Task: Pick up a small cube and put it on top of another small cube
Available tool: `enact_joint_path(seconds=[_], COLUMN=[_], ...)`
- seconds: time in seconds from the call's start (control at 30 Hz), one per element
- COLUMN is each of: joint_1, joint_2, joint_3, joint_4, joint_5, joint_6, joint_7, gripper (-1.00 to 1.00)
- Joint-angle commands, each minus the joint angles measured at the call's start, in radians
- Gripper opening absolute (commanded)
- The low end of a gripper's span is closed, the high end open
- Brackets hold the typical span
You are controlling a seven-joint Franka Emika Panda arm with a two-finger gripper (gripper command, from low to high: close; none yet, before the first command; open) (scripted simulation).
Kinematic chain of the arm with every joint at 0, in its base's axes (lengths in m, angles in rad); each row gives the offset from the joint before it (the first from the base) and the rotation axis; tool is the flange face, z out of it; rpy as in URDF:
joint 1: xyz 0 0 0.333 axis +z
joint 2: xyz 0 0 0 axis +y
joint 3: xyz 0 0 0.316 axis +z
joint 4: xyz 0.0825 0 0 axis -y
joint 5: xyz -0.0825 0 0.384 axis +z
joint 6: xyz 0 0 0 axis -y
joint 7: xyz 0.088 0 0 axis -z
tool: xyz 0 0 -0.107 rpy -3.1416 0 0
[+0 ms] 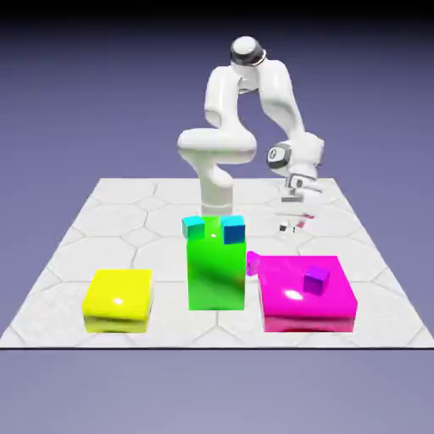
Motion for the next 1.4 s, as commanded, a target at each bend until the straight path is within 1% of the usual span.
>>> enact_joint_path(seconds=[0.0,0.33,0.37,0.73,0.77,0.8,0.83,1.2,1.23,1.37], joint_1=[-0.003,-0.034,-0.034,-0.43,-0.433,-0.433,-0.433,-0.037,-0.023,-0.066], joint_2=[-0.007,-0.076,-0.076,-0.165,-0.165,-0.165,-0.165,-0.076,-0.081,-0.065], joint_3=[0.036,0.396,0.396,0.794,0.798,0.798,0.798,0.399,0.363,0.225], joint_4=[-0.005,-0.052,-0.052,0.066,0.067,0.067,0.067,-0.051,-0.029,0.081], joint_5=[0.017,0.183,0.183,0.586,0.589,0.589,0.589,0.186,0.188,0.197], joint_6=[-0.009,-0.098,-0.098,0.116,0.118,0.118,0.118,-0.096,-0.111,-0.086], joint_7=[-0.029,-0.314,-0.314,-0.585,-0.587,-0.587,-0.587,-0.316,-0.316,-0.483], gripper=[0.0,0.0,0.0,0.0,0.0,-1.0,-1.0,-1.0,-1.0,-1.0])
